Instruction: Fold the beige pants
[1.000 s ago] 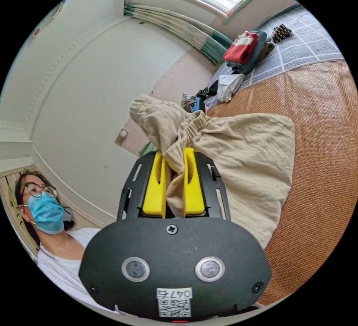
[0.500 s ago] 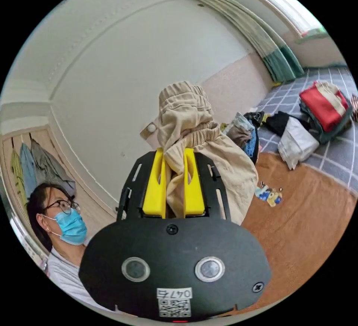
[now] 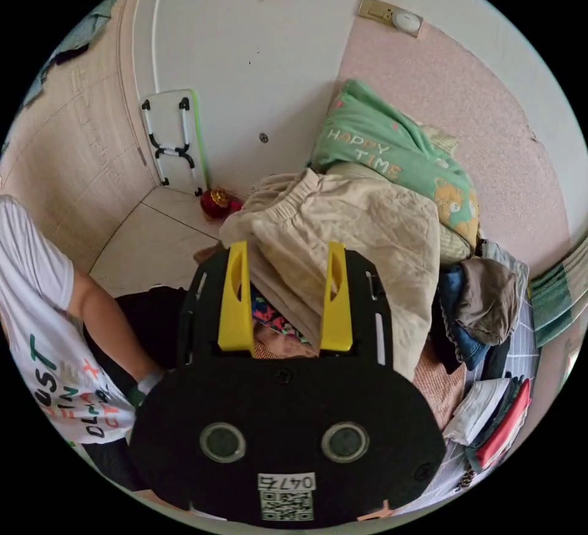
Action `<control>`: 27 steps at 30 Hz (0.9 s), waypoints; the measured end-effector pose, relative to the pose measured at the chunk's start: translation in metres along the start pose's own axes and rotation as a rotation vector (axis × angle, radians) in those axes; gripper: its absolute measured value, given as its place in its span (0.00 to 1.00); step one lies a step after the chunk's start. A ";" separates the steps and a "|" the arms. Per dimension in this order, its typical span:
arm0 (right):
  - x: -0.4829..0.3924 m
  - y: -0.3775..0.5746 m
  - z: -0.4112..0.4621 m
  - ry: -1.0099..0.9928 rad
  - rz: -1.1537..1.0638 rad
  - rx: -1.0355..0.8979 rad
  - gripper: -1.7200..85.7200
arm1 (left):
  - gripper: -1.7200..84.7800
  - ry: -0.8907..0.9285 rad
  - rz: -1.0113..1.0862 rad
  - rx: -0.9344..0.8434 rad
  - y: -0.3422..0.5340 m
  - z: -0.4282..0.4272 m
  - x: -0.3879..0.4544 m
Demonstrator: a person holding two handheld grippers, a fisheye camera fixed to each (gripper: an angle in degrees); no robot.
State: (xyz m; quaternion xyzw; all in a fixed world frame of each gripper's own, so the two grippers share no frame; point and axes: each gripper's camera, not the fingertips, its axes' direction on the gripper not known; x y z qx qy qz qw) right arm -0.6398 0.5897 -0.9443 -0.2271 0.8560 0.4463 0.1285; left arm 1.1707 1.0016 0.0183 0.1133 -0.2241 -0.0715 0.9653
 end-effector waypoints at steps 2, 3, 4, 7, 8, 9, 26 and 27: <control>0.015 -0.007 -0.028 -0.039 0.028 0.070 0.15 | 0.01 -0.028 0.024 -0.029 -0.010 -0.003 0.004; 0.031 -0.014 -0.054 -0.034 0.059 0.111 0.14 | 0.01 -0.031 0.024 -0.036 -0.013 -0.002 0.004; 0.049 -0.019 -0.080 -0.016 0.105 0.153 0.12 | 0.01 -0.026 0.028 -0.057 -0.018 0.000 0.004; 0.090 -0.023 -0.115 0.008 0.216 0.148 0.09 | 0.01 -0.056 0.066 -0.092 -0.031 0.002 0.013; 0.095 -0.022 -0.113 0.015 0.234 0.133 0.09 | 0.01 -0.073 0.083 -0.094 -0.035 0.001 0.018; 0.101 -0.017 -0.101 0.024 0.262 0.103 0.09 | 0.01 -0.081 0.093 -0.094 -0.036 0.001 0.021; 0.045 0.202 -0.096 -0.051 0.590 0.405 0.04 | 0.01 -0.196 0.186 -0.010 -0.095 -0.044 0.073; 0.012 0.244 -0.101 -0.028 0.611 0.422 0.03 | 0.01 -0.203 0.191 -0.006 -0.097 -0.045 0.077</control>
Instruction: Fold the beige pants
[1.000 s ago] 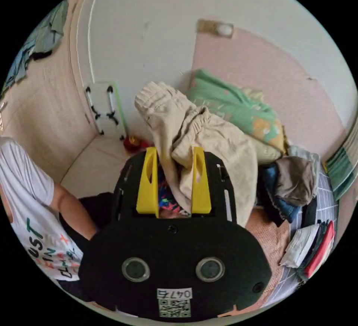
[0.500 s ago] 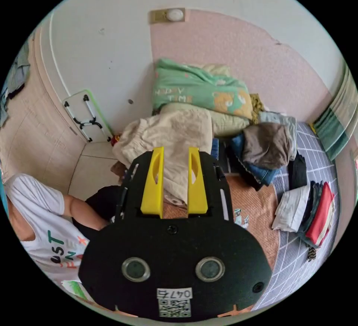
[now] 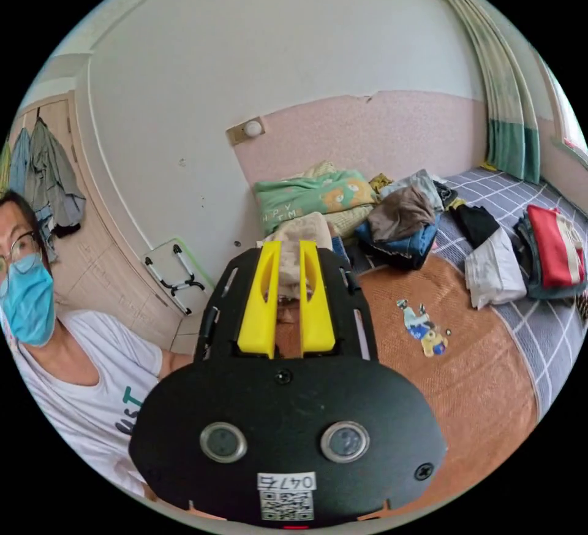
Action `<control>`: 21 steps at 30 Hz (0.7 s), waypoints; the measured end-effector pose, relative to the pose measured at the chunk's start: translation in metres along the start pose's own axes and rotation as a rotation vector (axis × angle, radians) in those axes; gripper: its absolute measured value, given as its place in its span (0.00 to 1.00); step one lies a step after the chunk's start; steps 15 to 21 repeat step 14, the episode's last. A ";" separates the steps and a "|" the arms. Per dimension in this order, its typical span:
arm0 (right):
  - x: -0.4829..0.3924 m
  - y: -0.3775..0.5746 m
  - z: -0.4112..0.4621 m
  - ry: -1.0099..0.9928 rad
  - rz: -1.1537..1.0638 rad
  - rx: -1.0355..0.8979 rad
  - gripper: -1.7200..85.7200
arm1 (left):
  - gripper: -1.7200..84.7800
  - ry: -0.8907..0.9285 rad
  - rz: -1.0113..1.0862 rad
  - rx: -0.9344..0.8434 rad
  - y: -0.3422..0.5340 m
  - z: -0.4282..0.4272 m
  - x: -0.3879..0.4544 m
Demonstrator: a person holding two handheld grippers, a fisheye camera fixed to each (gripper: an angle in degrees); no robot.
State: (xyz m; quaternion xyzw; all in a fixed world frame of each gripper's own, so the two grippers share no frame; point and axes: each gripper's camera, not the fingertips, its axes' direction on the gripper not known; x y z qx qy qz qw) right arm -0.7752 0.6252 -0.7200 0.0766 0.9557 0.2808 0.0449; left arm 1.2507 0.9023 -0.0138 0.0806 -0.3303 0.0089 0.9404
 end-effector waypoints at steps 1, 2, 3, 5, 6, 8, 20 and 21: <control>-0.001 0.053 -0.018 0.026 0.034 0.003 0.02 | 0.01 -0.017 0.014 0.009 -0.005 -0.004 0.007; 0.000 0.082 -0.025 0.043 0.062 0.001 0.02 | 0.01 -0.038 0.032 0.015 -0.011 -0.006 0.014; 0.003 0.142 -0.035 0.081 0.133 -0.004 0.02 | 0.01 -0.050 0.039 0.013 -0.013 -0.006 0.018; 0.010 0.238 -0.046 0.125 0.286 -0.008 0.01 | 0.01 -0.113 0.064 -0.007 -0.025 -0.002 0.035; 0.011 0.300 -0.051 0.129 0.381 0.007 0.01 | 0.01 -0.130 0.071 -0.011 -0.028 -0.001 0.040; 0.007 0.388 -0.059 0.124 0.530 0.060 0.01 | 0.01 -0.196 0.135 -0.029 -0.040 0.004 0.067; -0.041 0.550 -0.087 0.282 0.766 0.159 0.01 | 0.01 -0.405 0.305 -0.084 -0.061 0.027 0.131; -0.041 0.550 -0.087 0.282 0.766 0.159 0.01 | 0.01 -0.405 0.305 -0.084 -0.061 0.027 0.131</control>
